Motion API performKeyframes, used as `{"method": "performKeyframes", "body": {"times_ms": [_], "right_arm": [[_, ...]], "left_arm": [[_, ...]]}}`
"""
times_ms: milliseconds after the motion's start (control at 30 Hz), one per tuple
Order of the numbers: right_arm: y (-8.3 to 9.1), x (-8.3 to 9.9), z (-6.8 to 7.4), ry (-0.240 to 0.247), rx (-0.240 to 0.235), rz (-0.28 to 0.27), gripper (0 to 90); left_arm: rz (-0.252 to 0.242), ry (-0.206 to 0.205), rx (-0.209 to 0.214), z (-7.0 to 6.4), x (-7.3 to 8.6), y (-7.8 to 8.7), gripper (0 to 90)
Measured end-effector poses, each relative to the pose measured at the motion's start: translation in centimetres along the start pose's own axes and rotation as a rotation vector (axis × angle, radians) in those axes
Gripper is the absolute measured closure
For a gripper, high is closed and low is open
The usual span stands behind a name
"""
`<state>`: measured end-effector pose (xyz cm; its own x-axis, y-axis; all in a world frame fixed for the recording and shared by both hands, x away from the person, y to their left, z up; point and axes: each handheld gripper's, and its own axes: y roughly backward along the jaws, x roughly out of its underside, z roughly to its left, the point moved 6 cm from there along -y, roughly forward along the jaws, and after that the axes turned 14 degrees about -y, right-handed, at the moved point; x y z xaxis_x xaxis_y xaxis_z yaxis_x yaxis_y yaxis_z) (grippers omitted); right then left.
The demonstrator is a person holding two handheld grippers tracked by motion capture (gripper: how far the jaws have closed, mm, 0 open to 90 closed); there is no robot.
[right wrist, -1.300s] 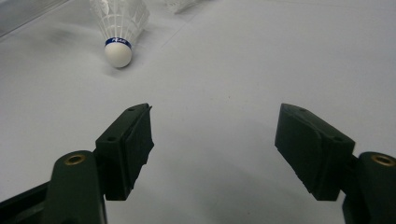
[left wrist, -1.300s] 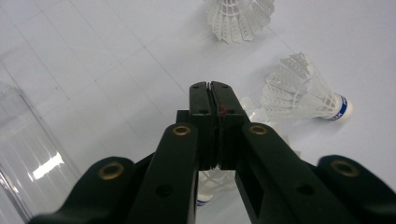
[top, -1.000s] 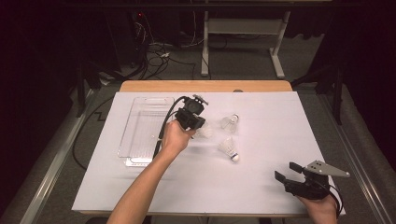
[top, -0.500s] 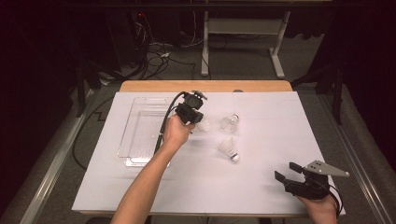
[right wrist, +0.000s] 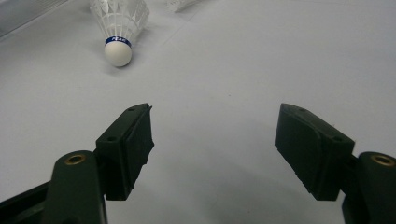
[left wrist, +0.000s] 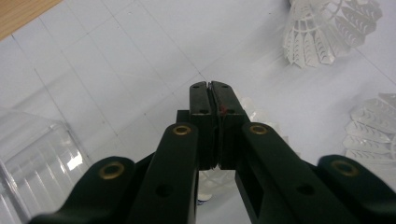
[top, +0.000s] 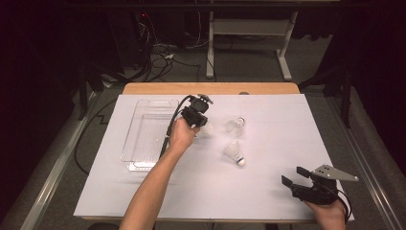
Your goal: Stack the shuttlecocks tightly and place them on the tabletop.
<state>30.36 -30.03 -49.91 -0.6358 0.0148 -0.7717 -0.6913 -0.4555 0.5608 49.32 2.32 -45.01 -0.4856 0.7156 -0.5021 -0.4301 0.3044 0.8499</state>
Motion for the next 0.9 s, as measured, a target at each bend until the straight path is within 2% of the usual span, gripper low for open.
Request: {"method": "performKeyframes", "body": {"times_ms": [233, 900], "right_arm": [[0.0, 0.0, 0.0, -0.001, 0.000, 0.002, 27.8], [-0.1, 0.0, 0.0, -0.004, -0.004, 0.007, 27.8]], "left_arm": [[0.014, -0.008, -0.008, 0.1, 0.1, -0.8, 87.6], [0.034, 0.010, 0.019, -0.8, -0.1, -2.2, 82.4]]}}
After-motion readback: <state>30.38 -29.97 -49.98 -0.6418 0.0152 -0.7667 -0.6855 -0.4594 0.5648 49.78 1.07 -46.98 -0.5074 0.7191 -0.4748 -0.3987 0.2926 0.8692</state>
